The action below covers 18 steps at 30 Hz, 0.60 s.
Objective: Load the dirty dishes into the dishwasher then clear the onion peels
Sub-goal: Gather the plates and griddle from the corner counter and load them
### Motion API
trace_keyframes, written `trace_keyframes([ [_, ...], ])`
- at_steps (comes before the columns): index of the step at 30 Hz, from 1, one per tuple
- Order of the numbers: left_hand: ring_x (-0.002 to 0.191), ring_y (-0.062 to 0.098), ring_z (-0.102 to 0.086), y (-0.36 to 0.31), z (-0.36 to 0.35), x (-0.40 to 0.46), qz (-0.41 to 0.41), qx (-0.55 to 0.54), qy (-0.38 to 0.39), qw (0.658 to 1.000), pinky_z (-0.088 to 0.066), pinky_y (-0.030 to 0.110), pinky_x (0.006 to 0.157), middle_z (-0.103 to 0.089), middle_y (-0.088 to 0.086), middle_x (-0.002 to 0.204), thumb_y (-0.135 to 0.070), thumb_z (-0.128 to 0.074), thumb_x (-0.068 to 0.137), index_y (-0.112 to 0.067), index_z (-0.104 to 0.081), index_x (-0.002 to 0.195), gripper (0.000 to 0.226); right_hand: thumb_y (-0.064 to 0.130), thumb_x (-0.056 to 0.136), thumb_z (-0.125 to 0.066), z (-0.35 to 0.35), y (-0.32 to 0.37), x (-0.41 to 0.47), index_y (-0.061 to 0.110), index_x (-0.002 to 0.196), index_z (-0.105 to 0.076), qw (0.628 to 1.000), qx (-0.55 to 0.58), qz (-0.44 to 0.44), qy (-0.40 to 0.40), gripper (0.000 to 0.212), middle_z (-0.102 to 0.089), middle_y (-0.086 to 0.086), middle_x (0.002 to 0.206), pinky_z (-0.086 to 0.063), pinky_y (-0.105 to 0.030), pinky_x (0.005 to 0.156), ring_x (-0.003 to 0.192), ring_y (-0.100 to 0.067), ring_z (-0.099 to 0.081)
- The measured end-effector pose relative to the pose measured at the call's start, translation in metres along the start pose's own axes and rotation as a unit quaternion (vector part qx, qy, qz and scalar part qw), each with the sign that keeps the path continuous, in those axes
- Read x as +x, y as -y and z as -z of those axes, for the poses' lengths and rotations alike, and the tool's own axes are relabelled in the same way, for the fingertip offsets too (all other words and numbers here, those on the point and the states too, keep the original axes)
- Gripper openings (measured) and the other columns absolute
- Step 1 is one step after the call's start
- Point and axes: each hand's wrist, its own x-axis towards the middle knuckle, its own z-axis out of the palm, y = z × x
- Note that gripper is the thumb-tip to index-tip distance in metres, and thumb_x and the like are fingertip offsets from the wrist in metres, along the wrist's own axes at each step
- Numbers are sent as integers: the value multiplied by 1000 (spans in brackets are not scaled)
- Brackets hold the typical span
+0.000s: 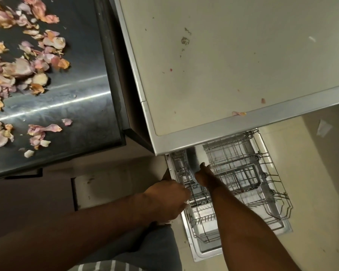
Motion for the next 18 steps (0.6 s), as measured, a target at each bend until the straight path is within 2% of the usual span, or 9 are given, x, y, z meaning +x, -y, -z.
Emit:
trace_keyframes([
  [2,122,23,-59,-2,1,-4,-1,12,4,1000,-50,41,102,-63,3,134,-35,-50,107,-19,-57,136,34,11,100,-53,3,-3,-13,0,159,-20,1000,19,-3,-13,68,-27,-29,161,-33,-47,120,146,-45,-34],
  [5,130,24,-53,-6,3,-9,-8,44,0,999,-45,42,108,-58,5,142,-35,-49,107,-17,-51,143,40,14,100,-57,8,-10,-40,5,164,-6,1000,10,17,-10,82,3,-24,170,-25,-46,125,155,-44,-18],
  [6,133,25,-49,-9,4,-11,-12,52,-5,999,-42,43,111,-54,5,145,-34,-49,107,-17,-48,146,43,16,98,-59,11,-11,-52,7,165,-6,999,6,26,-22,86,5,-22,171,-27,-48,125,155,-44,-19],
  [8,136,25,-46,-13,6,-15,-19,66,-22,997,-39,43,113,-50,6,150,-34,-50,106,-16,-43,150,48,19,94,-63,16,-11,-74,11,165,-6,998,-2,38,-51,91,4,-19,172,-30,-53,122,154,-45,-21],
  [10,135,26,-46,-16,7,-17,-21,69,-42,997,-39,43,113,-49,7,149,-33,-52,104,-16,-43,148,48,22,96,-63,22,-9,-97,15,166,0,996,-30,43,-70,94,9,-16,172,-24,-53,125,157,-41,-13],
  [14,135,25,-46,-28,8,-26,-34,83,-88,992,-41,43,113,-49,7,149,-33,-55,101,-15,-43,146,49,30,103,-52,27,-3,-147,16,166,5,984,-90,68,-137,86,11,-16,172,-5,-52,127,160,-32,5],
  [18,143,28,-38,-39,10,-47,-40,94,-107,989,-36,45,119,-40,10,157,-37,-55,102,-13,-35,153,59,24,102,-57,20,-3,-200,19,166,2,970,-97,78,-207,87,11,-14,172,-2,-55,128,160,-32,7],
])
